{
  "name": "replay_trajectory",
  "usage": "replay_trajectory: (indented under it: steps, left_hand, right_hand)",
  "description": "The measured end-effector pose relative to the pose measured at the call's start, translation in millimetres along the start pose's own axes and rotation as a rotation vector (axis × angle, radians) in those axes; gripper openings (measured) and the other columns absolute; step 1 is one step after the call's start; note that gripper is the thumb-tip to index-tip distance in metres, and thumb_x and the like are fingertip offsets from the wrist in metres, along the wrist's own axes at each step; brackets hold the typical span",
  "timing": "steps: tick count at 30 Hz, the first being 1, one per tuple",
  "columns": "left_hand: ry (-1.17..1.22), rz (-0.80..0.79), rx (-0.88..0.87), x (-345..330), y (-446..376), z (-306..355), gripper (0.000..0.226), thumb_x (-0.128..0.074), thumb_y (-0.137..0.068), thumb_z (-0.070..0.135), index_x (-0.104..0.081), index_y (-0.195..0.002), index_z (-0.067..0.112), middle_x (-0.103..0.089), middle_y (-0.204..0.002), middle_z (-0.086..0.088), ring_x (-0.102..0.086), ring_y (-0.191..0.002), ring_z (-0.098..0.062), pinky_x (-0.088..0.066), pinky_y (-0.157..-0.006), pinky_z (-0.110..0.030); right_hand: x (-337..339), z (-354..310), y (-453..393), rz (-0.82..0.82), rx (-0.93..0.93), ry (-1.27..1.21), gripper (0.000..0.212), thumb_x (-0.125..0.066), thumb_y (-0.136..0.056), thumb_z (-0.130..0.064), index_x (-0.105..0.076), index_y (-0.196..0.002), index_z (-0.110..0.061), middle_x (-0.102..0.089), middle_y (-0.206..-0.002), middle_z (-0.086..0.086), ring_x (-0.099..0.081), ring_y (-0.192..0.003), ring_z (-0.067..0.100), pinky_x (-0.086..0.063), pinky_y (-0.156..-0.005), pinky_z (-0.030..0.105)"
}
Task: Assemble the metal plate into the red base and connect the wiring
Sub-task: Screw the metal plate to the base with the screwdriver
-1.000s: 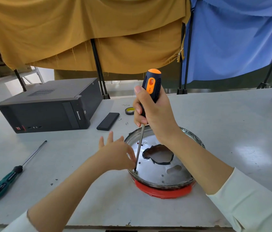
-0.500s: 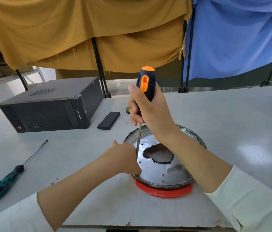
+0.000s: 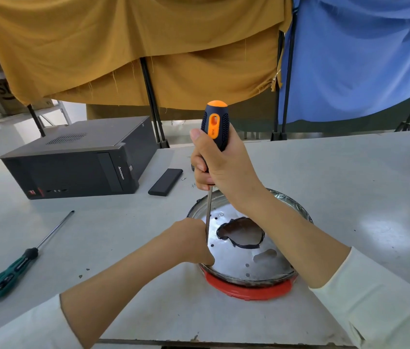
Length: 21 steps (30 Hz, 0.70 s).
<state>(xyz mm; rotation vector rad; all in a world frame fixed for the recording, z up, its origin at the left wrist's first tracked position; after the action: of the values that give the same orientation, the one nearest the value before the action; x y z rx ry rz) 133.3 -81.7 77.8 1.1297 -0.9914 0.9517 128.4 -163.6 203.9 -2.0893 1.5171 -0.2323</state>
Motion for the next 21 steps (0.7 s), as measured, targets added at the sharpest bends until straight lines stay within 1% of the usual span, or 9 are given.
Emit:
replay_trajectory:
  steps: [3, 6, 8, 10, 12, 15, 18, 21]
  left_hand:
    - [0.007, 0.0, -0.005, 0.7, 0.4, -0.6, 0.035, -0.069, -0.076, 0.022, -0.037, -0.063, 0.015, -0.038, -0.063, 0.003, -0.034, -0.052, -0.014, -0.027, -0.046, -0.022]
    - [0.004, -0.005, -0.004, 1.5, 1.1, -0.3, 0.039, -0.069, -0.076, 0.022, -0.034, -0.06, 0.015, -0.035, -0.061, 0.002, -0.033, -0.05, -0.013, -0.026, -0.045, -0.022]
    - [-0.009, -0.007, -0.004, 1.8, 1.4, 0.9, 0.04, -0.069, -0.076, 0.022, -0.033, -0.059, 0.015, -0.034, -0.059, 0.002, -0.031, -0.049, -0.014, -0.025, -0.045, -0.022]
    - [-0.033, -0.012, -0.014, 1.5, 1.0, 2.4, 0.039, -0.068, -0.077, 0.022, -0.034, -0.059, 0.014, -0.035, -0.06, 0.001, -0.032, -0.049, -0.014, -0.026, -0.045, -0.023]
    - [-0.039, -0.016, -0.016, 1.1, 0.5, 2.9, 0.039, -0.068, -0.077, 0.022, -0.035, -0.059, 0.014, -0.036, -0.06, 0.001, -0.032, -0.049, -0.014, -0.027, -0.045, -0.023]
    - [-0.029, -0.007, -0.021, 0.6, -0.6, 2.5, 0.04, -0.069, -0.076, 0.022, -0.035, -0.058, 0.013, -0.035, -0.059, 0.001, -0.032, -0.049, -0.015, -0.026, -0.045, -0.023]
    - [-0.013, -0.002, -0.021, 0.7, -1.3, 1.4, 0.037, -0.072, -0.076, 0.025, -0.039, -0.06, 0.014, -0.039, -0.061, 0.001, -0.037, -0.051, -0.015, -0.029, -0.045, -0.022]
    - [-0.003, -0.002, -0.035, 0.5, -3.1, 1.2, 0.038, -0.072, -0.075, 0.025, -0.039, -0.059, 0.013, -0.039, -0.062, 0.001, -0.037, -0.052, -0.016, -0.029, -0.045, -0.023]
  right_hand:
    - [-4.6, -0.6, -0.4, 0.029, 0.04, 0.05, 0.021, -0.054, -0.096, -0.015, -0.039, -0.083, -0.02, -0.037, -0.055, 0.002, -0.032, -0.034, 0.011, -0.034, -0.036, 0.021]
    - [-3.6, -0.2, 1.2, 0.11, 0.08, 0.095, 0.02, -0.057, -0.094, -0.016, -0.04, -0.084, -0.018, -0.037, -0.06, 0.005, -0.031, -0.035, 0.012, -0.034, -0.036, 0.023]
    - [0.4, -0.1, 1.7, 0.166, 0.087, 0.125, 0.021, -0.058, -0.094, -0.017, -0.04, -0.083, -0.019, -0.037, -0.061, 0.006, -0.032, -0.035, 0.013, -0.034, -0.036, 0.024]
    - [4.5, 0.3, 1.2, 0.188, 0.075, 0.118, 0.021, -0.057, -0.094, -0.017, -0.039, -0.083, -0.018, -0.037, -0.06, 0.005, -0.032, -0.035, 0.012, -0.034, -0.036, 0.023]
    - [5.8, 1.2, -0.1, 0.158, 0.047, 0.085, 0.022, -0.056, -0.095, -0.016, -0.038, -0.083, -0.017, -0.035, -0.058, 0.005, -0.03, -0.035, 0.012, -0.032, -0.036, 0.022]
    - [2.8, 2.1, -3.0, 0.069, 0.01, 0.054, 0.023, -0.054, -0.095, -0.016, -0.037, -0.081, -0.017, -0.033, -0.057, 0.004, -0.029, -0.036, 0.013, -0.031, -0.036, 0.021]
    - [-0.6, 3.5, -6.4, -0.012, -0.02, 0.028, 0.023, -0.052, -0.096, -0.014, -0.035, -0.082, -0.018, -0.03, -0.059, 0.008, -0.029, -0.037, 0.012, -0.03, -0.038, 0.021]
    - [-4.7, 4.2, -7.6, -0.077, -0.026, 0.03, 0.021, -0.051, -0.097, -0.013, -0.034, -0.084, -0.017, -0.03, -0.059, 0.009, -0.03, -0.036, 0.011, -0.031, -0.038, 0.021]
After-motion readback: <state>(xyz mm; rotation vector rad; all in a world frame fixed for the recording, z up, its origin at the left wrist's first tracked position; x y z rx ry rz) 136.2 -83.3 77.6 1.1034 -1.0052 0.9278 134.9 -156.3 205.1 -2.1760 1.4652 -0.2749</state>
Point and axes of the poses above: each hand's wrist, its own y-axis away from the middle knuckle, its own x-axis out of the back of the hand, z = x × y, the point moved 6 cm from there along -y, towards the middle knuckle
